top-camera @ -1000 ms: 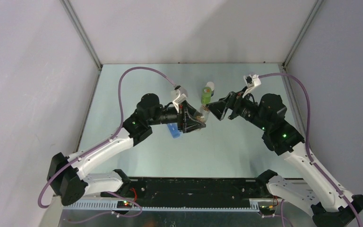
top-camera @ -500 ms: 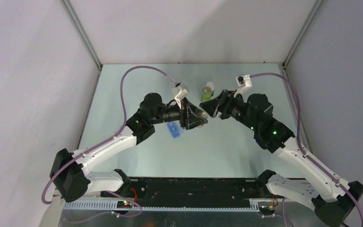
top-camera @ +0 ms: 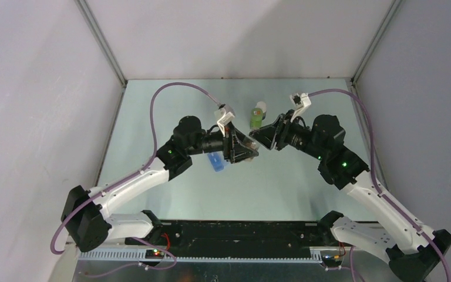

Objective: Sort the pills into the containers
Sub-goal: Unscrew the lid of the pill bottle.

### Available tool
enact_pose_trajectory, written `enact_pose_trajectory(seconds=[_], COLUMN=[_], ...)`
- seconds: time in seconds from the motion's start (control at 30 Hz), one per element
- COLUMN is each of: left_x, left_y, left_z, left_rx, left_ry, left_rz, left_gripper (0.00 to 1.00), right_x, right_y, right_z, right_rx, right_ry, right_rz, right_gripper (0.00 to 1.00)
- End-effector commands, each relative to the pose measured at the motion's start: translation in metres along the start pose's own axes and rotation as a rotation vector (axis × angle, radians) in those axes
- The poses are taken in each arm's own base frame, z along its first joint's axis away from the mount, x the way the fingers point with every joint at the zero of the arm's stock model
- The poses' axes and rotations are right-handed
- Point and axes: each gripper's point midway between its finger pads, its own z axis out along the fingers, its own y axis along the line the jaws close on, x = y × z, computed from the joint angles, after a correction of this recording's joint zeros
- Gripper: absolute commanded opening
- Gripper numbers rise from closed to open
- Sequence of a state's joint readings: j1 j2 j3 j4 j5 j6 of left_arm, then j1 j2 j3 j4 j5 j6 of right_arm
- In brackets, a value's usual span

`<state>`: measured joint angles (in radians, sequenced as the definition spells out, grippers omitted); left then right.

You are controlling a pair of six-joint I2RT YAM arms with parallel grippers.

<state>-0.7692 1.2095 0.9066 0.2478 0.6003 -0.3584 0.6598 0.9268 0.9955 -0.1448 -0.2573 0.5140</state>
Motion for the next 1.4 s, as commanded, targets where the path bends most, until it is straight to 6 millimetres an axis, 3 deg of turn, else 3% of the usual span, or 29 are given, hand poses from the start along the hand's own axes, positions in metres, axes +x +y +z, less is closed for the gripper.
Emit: enact_pose_trajectory(seconds=[0.0, 0.1, 0.13, 0.17, 0.2, 0.23, 0.3, 0.47, 0.63, 0.8, 1.27, 1.33, 1.37], left_x=[-0.027, -0.022, -0.021, -0.020, -0.020, -0.020, -0.020, -0.021, -0.021, -0.022, -0.031, -0.032, -0.032], left_y=[-0.019, -0.029, -0.030, -0.032, -0.032, -0.031, -0.029, -0.021, -0.017, -0.013, 0.000, 0.001, 0.001], left_z=[-0.007, -0.009, -0.009, -0.010, -0.011, -0.011, -0.011, -0.008, -0.006, -0.006, -0.005, -0.005, -0.005], left_rx=[0.053, 0.112, 0.121, 0.133, 0.133, 0.127, 0.111, 0.079, 0.063, 0.035, -0.043, -0.050, -0.051], left_ry=[-0.052, -0.033, -0.030, -0.024, -0.026, -0.029, -0.033, -0.038, -0.036, -0.045, -0.089, -0.095, -0.097], left_rz=[0.044, 0.067, 0.073, 0.077, 0.084, 0.086, 0.092, 0.092, 0.086, 0.080, 0.057, 0.053, 0.054], left_gripper=[0.00, 0.00, 0.00, 0.00, 0.00, 0.00, 0.00, 0.00, 0.00, 0.00, 0.00, 0.00, 0.00], right_x=[-0.001, 0.002, 0.004, 0.002, -0.004, -0.009, -0.022, -0.033, -0.029, -0.027, -0.015, -0.014, -0.014], right_y=[0.048, 0.052, 0.054, 0.051, 0.047, 0.044, 0.034, 0.020, 0.024, 0.011, 0.012, 0.012, 0.012], right_z=[-0.029, -0.040, -0.043, -0.043, -0.040, -0.038, -0.029, -0.010, 0.002, 0.001, 0.007, 0.007, 0.008], right_rx=[-0.310, -0.402, -0.431, -0.417, -0.373, -0.345, -0.246, -0.067, -0.040, 0.062, 0.072, 0.070, 0.070], right_ry=[0.058, 0.090, 0.102, 0.097, 0.075, 0.057, -0.004, -0.114, -0.133, -0.158, -0.122, -0.120, -0.120], right_rz=[-0.225, -0.285, -0.291, -0.288, -0.265, -0.250, -0.178, -0.026, 0.043, 0.110, 0.120, 0.115, 0.114], right_gripper=[0.16, 0.14, 0.18, 0.45, 0.62, 0.89, 0.98, 0.99, 0.85, 0.77, 0.64, 0.57, 0.49])
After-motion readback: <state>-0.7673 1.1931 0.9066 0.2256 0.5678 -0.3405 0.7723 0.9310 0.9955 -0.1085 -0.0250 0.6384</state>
